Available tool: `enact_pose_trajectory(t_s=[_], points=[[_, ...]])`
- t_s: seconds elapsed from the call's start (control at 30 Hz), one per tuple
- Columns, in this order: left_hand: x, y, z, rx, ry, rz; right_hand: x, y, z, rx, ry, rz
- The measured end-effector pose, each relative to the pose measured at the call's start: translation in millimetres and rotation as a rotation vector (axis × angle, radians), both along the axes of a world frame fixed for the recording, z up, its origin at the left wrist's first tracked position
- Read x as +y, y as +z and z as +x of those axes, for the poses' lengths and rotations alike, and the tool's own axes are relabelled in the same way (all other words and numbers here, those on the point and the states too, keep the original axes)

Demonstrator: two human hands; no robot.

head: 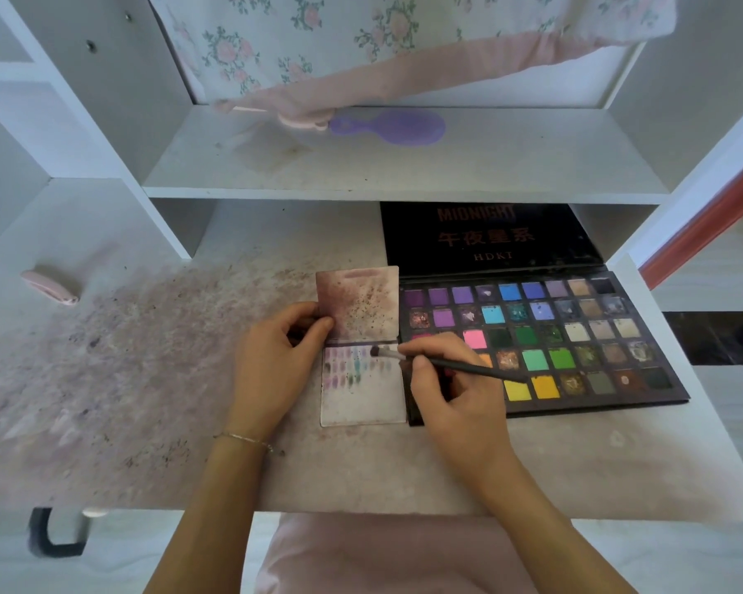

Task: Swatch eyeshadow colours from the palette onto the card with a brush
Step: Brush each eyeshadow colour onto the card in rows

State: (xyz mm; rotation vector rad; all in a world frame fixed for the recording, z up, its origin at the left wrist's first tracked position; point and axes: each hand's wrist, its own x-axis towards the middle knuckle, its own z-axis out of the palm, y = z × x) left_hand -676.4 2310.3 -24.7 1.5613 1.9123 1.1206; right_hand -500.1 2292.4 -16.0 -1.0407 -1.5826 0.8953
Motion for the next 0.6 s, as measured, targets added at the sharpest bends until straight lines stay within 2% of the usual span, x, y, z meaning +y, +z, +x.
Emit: enact_pose_trajectory(t_s=[0.1, 0.4, 0.6], points=[[-1, 1, 1, -0.001, 0.007, -0.005, 0, 2, 13, 0.008, -0.043, 0.055], [0, 2, 6, -0.007, 0.034, -0.016, 3, 2, 92, -0.010, -0.359, -0.038], [-2, 2, 16, -0.017, 0.101, 0.002, 11, -1, 102, -0.073, -0.487, -0.061]])
